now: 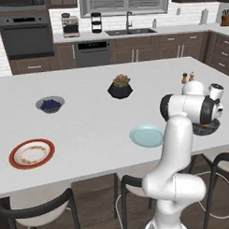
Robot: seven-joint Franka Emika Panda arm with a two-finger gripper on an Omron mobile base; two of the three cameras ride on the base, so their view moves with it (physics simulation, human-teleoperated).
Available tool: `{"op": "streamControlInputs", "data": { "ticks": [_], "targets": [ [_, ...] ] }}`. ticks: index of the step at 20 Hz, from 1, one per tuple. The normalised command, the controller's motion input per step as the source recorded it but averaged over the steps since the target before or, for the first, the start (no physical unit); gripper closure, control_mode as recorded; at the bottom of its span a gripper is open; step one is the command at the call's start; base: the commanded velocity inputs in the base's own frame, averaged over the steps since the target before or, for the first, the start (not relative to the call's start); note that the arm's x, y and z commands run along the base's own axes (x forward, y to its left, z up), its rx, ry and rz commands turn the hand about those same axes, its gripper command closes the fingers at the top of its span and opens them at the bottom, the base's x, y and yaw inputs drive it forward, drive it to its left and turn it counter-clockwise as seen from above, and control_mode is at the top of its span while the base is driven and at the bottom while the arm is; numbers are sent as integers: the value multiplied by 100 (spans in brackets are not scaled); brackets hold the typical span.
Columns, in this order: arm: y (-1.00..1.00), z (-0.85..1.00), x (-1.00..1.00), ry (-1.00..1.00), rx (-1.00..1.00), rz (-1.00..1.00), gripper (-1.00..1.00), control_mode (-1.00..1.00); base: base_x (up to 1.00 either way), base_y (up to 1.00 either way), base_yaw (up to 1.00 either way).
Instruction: Pick the chicken drumstick and mushroom from their plates and place them in the bowl. Then put the bowl in the fridge.
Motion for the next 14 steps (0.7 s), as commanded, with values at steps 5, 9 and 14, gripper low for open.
{"op": "streamControlInputs", "data": {
  "ticks": [5,9,14],
  "targets": [
    [48,26,-10,-1,-6,0,-100,-100,0,0,0],
    [43,30,-37,-1,-16,-1,-100,-100,0,0,0],
    [53,11,-57,0,-12,-2,-100,-100,0,0,0]
  ]
}}
